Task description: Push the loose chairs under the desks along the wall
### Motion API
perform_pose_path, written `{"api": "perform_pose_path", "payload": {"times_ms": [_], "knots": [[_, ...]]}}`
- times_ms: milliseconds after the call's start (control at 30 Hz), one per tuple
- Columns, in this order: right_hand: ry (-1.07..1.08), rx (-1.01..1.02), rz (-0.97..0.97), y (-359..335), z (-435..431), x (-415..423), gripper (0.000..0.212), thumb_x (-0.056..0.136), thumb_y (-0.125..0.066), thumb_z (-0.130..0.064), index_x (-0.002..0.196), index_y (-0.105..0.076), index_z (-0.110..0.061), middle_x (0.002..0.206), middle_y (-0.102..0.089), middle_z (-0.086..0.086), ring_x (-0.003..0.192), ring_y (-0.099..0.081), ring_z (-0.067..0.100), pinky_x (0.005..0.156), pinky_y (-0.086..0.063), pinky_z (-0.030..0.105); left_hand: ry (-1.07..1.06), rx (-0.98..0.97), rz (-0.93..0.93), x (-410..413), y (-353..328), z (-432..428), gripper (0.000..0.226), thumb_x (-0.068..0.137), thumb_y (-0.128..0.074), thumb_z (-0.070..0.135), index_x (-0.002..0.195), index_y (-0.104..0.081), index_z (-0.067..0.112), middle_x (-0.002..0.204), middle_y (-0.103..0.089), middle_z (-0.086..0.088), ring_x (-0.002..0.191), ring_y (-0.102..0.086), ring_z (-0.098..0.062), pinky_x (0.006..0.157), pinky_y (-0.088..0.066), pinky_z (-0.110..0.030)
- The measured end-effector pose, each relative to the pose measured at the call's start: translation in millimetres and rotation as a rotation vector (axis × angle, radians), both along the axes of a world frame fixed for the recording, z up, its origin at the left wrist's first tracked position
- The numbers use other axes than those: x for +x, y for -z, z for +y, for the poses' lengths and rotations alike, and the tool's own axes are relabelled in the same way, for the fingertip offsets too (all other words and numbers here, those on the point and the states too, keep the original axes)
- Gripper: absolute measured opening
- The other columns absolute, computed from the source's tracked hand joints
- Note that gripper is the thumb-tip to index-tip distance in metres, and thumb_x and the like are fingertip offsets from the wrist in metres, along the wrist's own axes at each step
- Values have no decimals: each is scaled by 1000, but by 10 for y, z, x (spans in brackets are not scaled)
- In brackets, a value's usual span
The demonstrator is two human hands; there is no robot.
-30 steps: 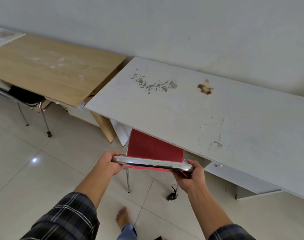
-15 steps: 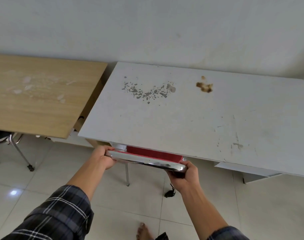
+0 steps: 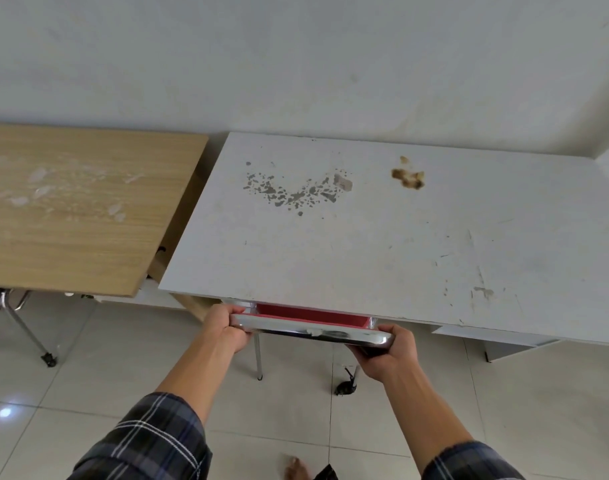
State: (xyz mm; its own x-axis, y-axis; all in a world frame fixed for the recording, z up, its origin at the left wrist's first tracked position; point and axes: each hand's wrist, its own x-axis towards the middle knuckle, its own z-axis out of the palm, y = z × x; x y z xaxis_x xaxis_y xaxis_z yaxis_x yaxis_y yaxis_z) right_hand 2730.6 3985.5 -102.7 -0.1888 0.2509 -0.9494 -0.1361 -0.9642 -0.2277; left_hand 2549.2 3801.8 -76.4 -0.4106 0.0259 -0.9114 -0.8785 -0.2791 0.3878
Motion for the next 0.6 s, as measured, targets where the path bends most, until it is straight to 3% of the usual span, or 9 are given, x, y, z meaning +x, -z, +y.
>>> {"api": "perform_pose_path", "payload": {"times_ms": [67, 133, 233, 400, 500, 600], "knots": [[-19, 4, -4, -11, 6, 10, 48, 78, -59, -4, 127, -57, 0, 117, -67, 26, 101, -67, 47, 70, -59, 61, 1, -5, 23, 36, -27, 7, 33, 84, -47, -7, 113, -51, 9, 112, -59, -14, 96, -63, -33, 77, -53, -52], [-47, -7, -13, -13, 13, 30, 46, 79, -61, -5, 124, -59, 0, 114, -68, 26, 99, -68, 47, 67, -60, 60, 17, -20, 51, 75, -32, 16, 30, 87, -48, -2, 115, -52, 9, 102, -60, -13, 82, -62, -32, 67, -50, -50], [-139, 8, -49, 12, 37, 71, 43, 81, -64, -13, 122, -62, 0, 115, -68, 25, 101, -68, 45, 62, -60, 57, 15, -77, 81, 136, -40, 51, 25, 93, -48, 8, 117, -49, 10, 93, -59, -14, 77, -60, -32, 75, -50, -52], [-348, 36, -36, -27, 110, 161, 29, 89, -66, -23, 107, -63, 1, 122, -59, 24, 108, -62, 43, 56, -57, 54, -87, -267, 232, 362, -70, 222, 38, 89, -55, 14, 128, -51, 10, 110, -60, -9, 92, -61, -28, 83, -56, -43], [-433, 63, 29, -91, 178, 284, 24, 94, -60, -24, 81, -57, -3, 113, -54, 22, 113, -57, 42, 66, -54, 57, -92, -330, 300, 675, -238, 466, 28, 91, -53, 10, 119, -50, 10, 95, -60, -5, 81, -61, -23, 85, -56, -43], [-665, 216, 50, -355, 367, 557, 14, 94, -59, -19, 93, -63, -6, 99, -60, 15, 101, -58, 36, 81, -54, 55, -18, -307, 260, 1041, -344, 822, 25, 87, -52, 11, 112, -54, 5, 91, -62, -8, 79, -64, -26, 84, -56, -49]]}}
